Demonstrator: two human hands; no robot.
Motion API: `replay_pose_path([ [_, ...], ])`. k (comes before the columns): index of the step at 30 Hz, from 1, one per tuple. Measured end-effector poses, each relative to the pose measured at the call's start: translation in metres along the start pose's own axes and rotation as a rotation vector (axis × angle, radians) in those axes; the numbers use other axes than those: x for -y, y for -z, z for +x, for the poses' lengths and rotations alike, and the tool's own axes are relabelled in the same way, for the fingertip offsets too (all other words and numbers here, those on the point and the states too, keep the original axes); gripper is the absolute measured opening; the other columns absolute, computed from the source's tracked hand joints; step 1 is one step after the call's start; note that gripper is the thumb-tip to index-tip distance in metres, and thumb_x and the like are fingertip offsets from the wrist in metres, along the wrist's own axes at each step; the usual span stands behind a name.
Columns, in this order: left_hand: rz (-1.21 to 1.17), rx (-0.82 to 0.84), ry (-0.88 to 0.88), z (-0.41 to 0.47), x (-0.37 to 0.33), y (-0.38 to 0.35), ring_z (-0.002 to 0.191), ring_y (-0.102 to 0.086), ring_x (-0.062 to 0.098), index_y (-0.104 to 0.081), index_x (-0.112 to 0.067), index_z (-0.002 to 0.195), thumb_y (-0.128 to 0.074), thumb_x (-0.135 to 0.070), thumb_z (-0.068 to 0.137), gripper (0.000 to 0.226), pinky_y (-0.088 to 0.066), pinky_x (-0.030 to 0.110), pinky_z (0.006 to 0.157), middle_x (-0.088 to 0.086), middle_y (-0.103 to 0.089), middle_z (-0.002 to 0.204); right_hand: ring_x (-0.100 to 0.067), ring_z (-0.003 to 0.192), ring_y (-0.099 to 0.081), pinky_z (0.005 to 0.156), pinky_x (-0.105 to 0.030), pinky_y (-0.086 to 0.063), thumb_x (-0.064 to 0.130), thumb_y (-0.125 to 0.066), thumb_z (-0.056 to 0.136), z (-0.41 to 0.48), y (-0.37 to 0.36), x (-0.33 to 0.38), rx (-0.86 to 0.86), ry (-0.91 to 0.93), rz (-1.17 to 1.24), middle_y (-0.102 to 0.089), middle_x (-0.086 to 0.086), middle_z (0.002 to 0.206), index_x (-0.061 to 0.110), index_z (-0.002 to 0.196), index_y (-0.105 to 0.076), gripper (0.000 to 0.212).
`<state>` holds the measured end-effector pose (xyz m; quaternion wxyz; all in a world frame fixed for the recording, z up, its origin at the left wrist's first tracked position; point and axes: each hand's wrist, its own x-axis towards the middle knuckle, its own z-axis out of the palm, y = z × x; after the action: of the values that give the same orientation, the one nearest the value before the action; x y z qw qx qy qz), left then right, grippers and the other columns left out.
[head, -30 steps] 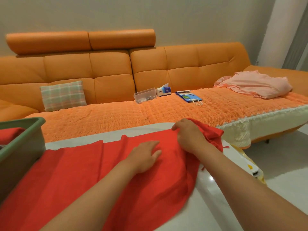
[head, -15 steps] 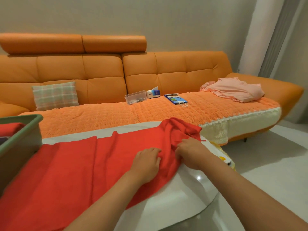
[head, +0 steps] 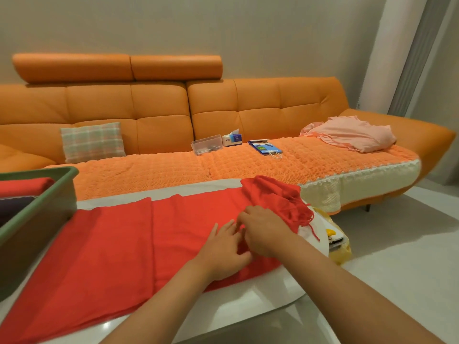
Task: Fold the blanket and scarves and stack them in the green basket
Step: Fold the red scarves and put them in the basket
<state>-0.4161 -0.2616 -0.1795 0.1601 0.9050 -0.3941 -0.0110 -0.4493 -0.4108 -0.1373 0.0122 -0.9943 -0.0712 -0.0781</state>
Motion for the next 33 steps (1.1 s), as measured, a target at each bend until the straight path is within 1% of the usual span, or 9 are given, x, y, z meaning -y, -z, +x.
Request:
replay_pose_path([
  [4,0.127,-0.414,0.045,-0.036,0.044,0.022,0.109,-0.061,0.019,-0.067,-0.025,0.11,-0.033,-0.036,0.077,0.048,-0.044,0.04,0.099,-0.007,-0.067,0.115,-0.024,0.153,-0.005,0.123,-0.043,-0.012,0.044,-0.037,0.103,0.01,-0.026,0.024,0.166,-0.002,0.131,-0.007,-0.01,0.166,0.022,0.159,-0.014,0.065],
  [7,0.287,-0.554,0.174,-0.074,0.079,0.033,0.093,-0.065,0.02,-0.067,-0.023,0.098,-0.038,-0.031,0.077,0.037,-0.042,0.035,0.084,-0.006,-0.068,0.099,-0.021,0.154,0.003,0.124,-0.042,-0.007,0.048,-0.032,0.104,0.014,-0.029,0.054,0.174,0.059,0.121,0.003,-0.006,0.167,0.027,0.16,-0.006,0.065],
  [10,0.284,-0.438,0.364,-0.113,0.103,0.039,0.117,-0.06,0.023,-0.064,-0.02,0.12,-0.033,-0.042,0.087,0.05,-0.038,0.041,0.101,0.001,-0.063,0.127,-0.019,0.154,0.004,0.124,-0.043,-0.006,0.045,-0.031,0.105,0.017,-0.033,0.098,0.167,0.144,0.163,0.004,-0.004,0.167,0.028,0.159,-0.008,0.061],
  [12,0.217,-0.175,0.479,-0.14,0.115,0.04,0.146,-0.027,0.021,-0.037,-0.029,0.15,-0.027,-0.06,0.092,0.067,-0.02,0.047,0.118,0.0,-0.03,0.159,-0.018,0.154,0.003,0.124,-0.043,-0.005,0.043,-0.031,0.105,0.016,-0.039,0.128,0.184,0.202,0.186,0.004,-0.002,0.167,0.028,0.16,-0.008,0.061],
  [16,0.2,0.087,0.467,-0.181,0.124,0.049,0.151,0.011,0.016,-0.001,-0.044,0.155,-0.008,-0.089,0.072,0.095,0.006,0.049,0.121,-0.01,0.008,0.165,-0.02,0.154,0.002,0.123,-0.048,-0.002,0.044,-0.031,0.103,0.011,-0.04,0.167,0.31,0.243,0.139,0.002,-0.002,0.167,0.03,0.159,-0.008,0.062],
  [20,0.186,-0.1,0.472,-0.21,0.129,0.061,0.149,-0.018,0.013,-0.024,-0.038,0.153,-0.001,-0.071,0.075,0.088,-0.013,0.038,0.119,-0.008,-0.023,0.162,-0.022,0.149,-0.021,0.119,-0.047,-0.019,0.036,-0.031,0.1,0.014,-0.034,0.183,0.154,0.189,0.129,-0.025,-0.007,0.162,0.027,0.153,-0.033,0.053],
  [25,0.308,-0.416,0.689,-0.241,0.153,0.073,0.112,-0.055,0.029,-0.058,-0.014,0.127,-0.048,-0.021,0.094,0.036,-0.045,0.042,0.093,0.007,-0.06,0.126,-0.024,0.152,-0.011,0.122,-0.043,-0.011,0.041,-0.031,0.104,0.02,-0.037,0.218,0.1,0.216,0.167,-0.015,-0.009,0.165,0.025,0.155,-0.029,0.053],
  [29,0.431,-0.278,1.016,-0.267,0.162,0.088,0.114,-0.052,0.025,-0.057,-0.011,0.122,-0.041,-0.023,0.096,0.032,-0.044,0.035,0.091,0.009,-0.056,0.125,-0.027,0.153,0.005,0.124,-0.043,0.0,0.048,-0.026,0.104,0.018,-0.049,0.246,0.246,0.193,0.142,0.004,-0.011,0.167,0.027,0.16,-0.009,0.061],
  [33,0.318,-0.272,1.093,-0.269,0.168,0.096,0.106,-0.058,0.026,-0.065,-0.01,0.112,-0.047,-0.029,0.096,0.031,-0.044,0.032,0.078,0.01,-0.062,0.115,-0.029,0.153,0.011,0.123,-0.045,0.004,0.051,-0.023,0.103,0.019,-0.051,0.257,0.299,0.162,0.148,0.01,-0.012,0.166,0.029,0.16,-0.002,0.064],
])
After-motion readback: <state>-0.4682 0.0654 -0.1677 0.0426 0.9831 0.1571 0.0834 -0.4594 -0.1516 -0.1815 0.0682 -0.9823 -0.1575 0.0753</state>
